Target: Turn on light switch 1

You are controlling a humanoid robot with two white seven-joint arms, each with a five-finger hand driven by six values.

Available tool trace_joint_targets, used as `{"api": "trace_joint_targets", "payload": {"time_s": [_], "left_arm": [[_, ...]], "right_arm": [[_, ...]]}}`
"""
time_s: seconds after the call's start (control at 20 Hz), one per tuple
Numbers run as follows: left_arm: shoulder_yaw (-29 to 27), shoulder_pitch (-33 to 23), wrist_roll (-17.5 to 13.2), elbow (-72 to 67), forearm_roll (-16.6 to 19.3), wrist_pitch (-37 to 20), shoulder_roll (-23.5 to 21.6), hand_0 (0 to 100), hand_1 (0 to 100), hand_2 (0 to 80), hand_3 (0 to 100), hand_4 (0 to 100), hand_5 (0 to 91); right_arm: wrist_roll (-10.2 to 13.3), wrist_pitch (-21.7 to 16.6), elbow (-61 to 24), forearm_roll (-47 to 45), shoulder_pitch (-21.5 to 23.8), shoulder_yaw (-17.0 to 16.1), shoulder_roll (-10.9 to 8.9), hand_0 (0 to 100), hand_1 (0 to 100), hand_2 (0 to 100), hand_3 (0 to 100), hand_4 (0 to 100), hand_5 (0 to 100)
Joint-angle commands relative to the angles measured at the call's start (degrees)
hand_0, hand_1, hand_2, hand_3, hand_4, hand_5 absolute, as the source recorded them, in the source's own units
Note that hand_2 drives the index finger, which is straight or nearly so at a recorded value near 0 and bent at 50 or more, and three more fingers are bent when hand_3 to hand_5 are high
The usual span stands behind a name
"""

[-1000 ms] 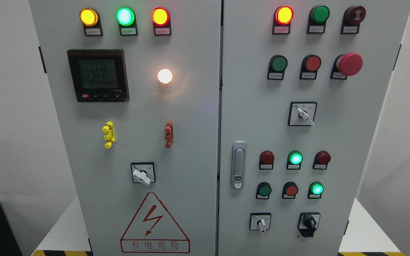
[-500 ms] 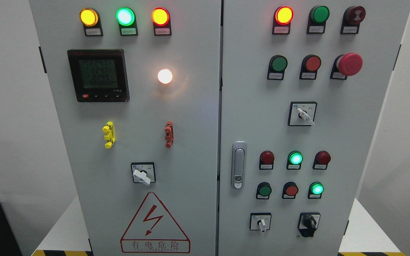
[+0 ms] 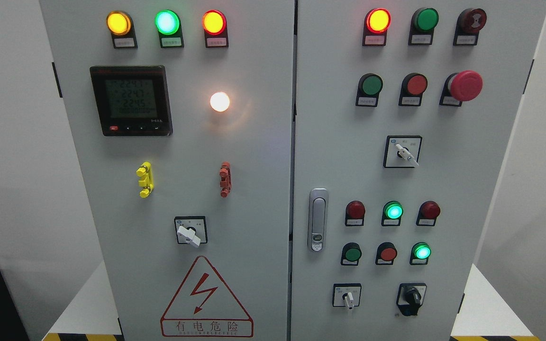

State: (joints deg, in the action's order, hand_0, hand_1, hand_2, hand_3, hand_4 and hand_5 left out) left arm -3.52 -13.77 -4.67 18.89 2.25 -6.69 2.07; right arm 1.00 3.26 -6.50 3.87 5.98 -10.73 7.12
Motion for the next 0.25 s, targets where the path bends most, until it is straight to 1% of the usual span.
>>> {"api": "trace_joint_targets", "payload": {"time_s": [0.0,0.2], "left_arm": [[-0.26,1.46,-0.25,-8.69,0.04,1.24,1.53,25,0,0.0,0,0,0.0],[-0.43,1.90,-0.25,-8.69,-0.14,1.32,1.53,25,0,0.0,0,0,0.0]], "right_arm": [[0.23,-0.01,0.00,0.00,0.00,0.01,0.00,0,0,0,0,0,0],[0.23,-0.01,0.00,0.00,0.00,0.01,-0.08,0,0,0,0,0,0]]}}
